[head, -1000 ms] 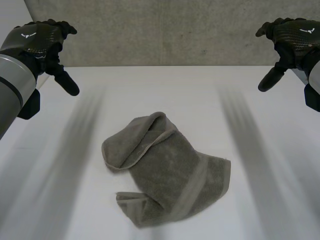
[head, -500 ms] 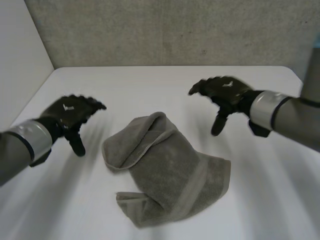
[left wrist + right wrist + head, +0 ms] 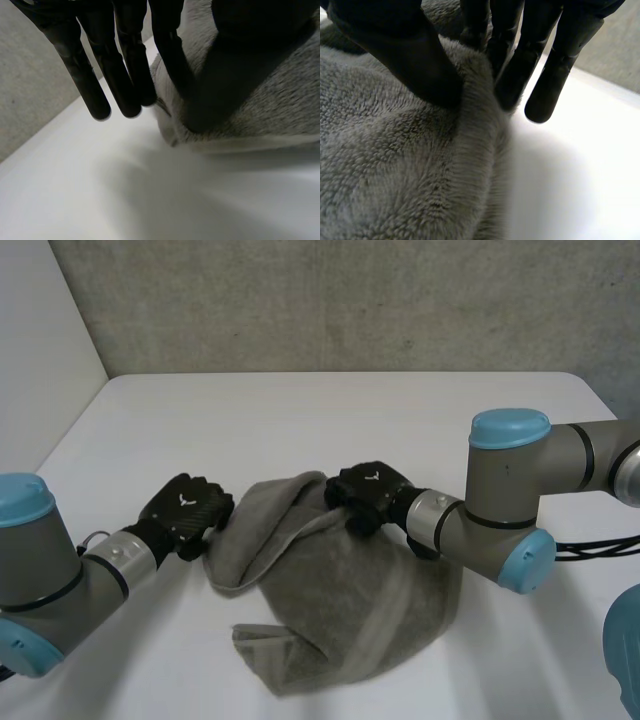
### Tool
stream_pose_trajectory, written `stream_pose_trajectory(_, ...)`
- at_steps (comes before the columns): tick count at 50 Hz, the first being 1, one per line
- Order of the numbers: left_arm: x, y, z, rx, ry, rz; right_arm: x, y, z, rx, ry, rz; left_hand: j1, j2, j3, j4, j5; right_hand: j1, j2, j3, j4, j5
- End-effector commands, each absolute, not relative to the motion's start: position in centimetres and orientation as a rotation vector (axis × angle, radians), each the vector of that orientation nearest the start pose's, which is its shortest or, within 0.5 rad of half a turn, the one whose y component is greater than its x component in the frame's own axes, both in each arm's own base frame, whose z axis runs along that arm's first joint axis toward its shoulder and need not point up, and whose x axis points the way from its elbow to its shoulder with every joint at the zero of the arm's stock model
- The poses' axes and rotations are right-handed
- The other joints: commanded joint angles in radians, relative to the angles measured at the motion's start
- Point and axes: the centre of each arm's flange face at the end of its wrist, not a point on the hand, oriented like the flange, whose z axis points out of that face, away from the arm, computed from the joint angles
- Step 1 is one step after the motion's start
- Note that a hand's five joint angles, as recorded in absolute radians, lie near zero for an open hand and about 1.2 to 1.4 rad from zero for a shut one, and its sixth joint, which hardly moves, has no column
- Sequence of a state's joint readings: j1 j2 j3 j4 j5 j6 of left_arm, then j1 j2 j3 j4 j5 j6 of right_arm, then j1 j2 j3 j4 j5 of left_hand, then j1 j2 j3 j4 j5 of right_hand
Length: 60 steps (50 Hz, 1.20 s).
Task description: Fold the towel.
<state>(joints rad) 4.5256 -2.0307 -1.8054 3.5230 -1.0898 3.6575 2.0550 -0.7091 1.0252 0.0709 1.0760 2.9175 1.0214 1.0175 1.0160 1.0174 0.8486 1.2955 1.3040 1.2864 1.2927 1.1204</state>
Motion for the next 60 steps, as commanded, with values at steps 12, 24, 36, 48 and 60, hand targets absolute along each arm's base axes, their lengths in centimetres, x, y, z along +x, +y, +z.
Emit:
stream_pose_trajectory(12, -24.6, -33.0, 42.5, 0.346, 1.397, -3.014, 32.8, -29.8, 48.3, -0.685, 0.949, -2.419, 0.375, 0.379, 0.380, 0.379, 0.373, 0.101, 0.092, 0.110, 0.104, 0.101)
stream_pose_trajectory(24, -25.3, -31.9, 37.9, 0.336, 1.904, -2.910, 33.4, -27.7, 41.7, -0.990, 1.418, -2.201, -0.200, -0.196, -0.195, -0.196, -0.202, 0.101, 0.092, 0.110, 0.104, 0.101)
stream_pose_trajectory(36, -29.6, -26.9, 27.4, 0.519, 2.544, -2.603, 35.5, -25.8, 40.6, -1.150, 1.450, -2.306, -0.805, -0.801, -0.799, -0.801, -0.807, 0.101, 0.092, 0.110, 0.104, 0.101)
stream_pose_trajectory(48, -31.0, -26.7, 22.5, 0.305, 2.926, -2.424, 36.5, -23.1, 39.3, -1.219, 1.518, -2.178, -0.811, -0.807, -0.805, -0.807, -0.813, 0.101, 0.092, 0.110, 0.104, 0.101)
stream_pose_trajectory(60, -32.0, -27.0, 18.1, 0.255, 3.060, -2.260, 35.3, -20.6, 39.9, -1.251, 1.517, -2.139, -0.764, -0.760, -0.758, -0.760, -0.766, 0.101, 0.092, 0.110, 0.104, 0.101)
